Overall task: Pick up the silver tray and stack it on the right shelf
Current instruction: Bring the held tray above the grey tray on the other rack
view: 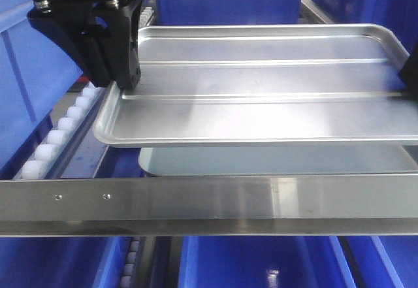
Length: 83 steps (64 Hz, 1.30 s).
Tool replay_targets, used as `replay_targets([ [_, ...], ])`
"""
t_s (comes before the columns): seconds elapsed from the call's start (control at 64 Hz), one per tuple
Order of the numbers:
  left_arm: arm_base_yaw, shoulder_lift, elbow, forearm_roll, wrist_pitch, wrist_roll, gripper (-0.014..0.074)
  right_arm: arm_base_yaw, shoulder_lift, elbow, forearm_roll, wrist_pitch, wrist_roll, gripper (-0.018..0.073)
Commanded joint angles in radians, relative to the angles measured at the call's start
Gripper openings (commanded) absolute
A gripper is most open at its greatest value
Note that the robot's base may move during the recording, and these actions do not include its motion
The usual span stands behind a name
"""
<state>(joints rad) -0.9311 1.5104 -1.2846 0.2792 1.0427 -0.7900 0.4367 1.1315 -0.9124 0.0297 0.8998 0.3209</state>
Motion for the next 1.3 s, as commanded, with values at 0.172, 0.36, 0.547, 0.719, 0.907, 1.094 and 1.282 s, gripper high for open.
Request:
replay_targets([
  [0.172, -0.016, -0.036, -0.031, 0.003, -0.028, 0.032, -0.0093, 0.003, -0.02, -0.033, 0.002, -0.079, -0.025, 0.0057],
  [0.36, -0.016, -0.036, -0.031, 0.003, -0.028, 0.032, -0.0093, 0.003, -0.02, -0.033, 0.002, -0.079, -0.025, 0.0057],
  [0.547, -0.016, -0.036, -0.031, 0.003, -0.028, 0.032, -0.0093, 0.003, -0.02, -0.033, 0.002, -0.079, -0.025, 0.0057],
  [0.719, -0.016, -0.036, -0.031, 0.003, -0.035, 0.032, -0.0093, 0.003, -0.02, -0.033, 0.002, -0.079, -0.025, 0.0057],
  [0.907, -0.016, -0.036, -0.031, 0.003, -0.035, 0.032, -0.0093, 0.003, -0.02, -0.033, 0.002, -0.079, -0.025, 0.0057],
  [1.094, -0.016, -0.036, -0.031, 0.008, -0.031, 0.032, -0.0093, 0.003, -0.02, -0.033, 0.002, -0.079, -0.025, 0.0057],
  [1.282, -0.016, -0.036, -0.035, 0.051, -0.067, 0.032, -0.0093, 0.003, -0.02, -0.033, 0.002, -0.109, -0.025, 0.0057],
])
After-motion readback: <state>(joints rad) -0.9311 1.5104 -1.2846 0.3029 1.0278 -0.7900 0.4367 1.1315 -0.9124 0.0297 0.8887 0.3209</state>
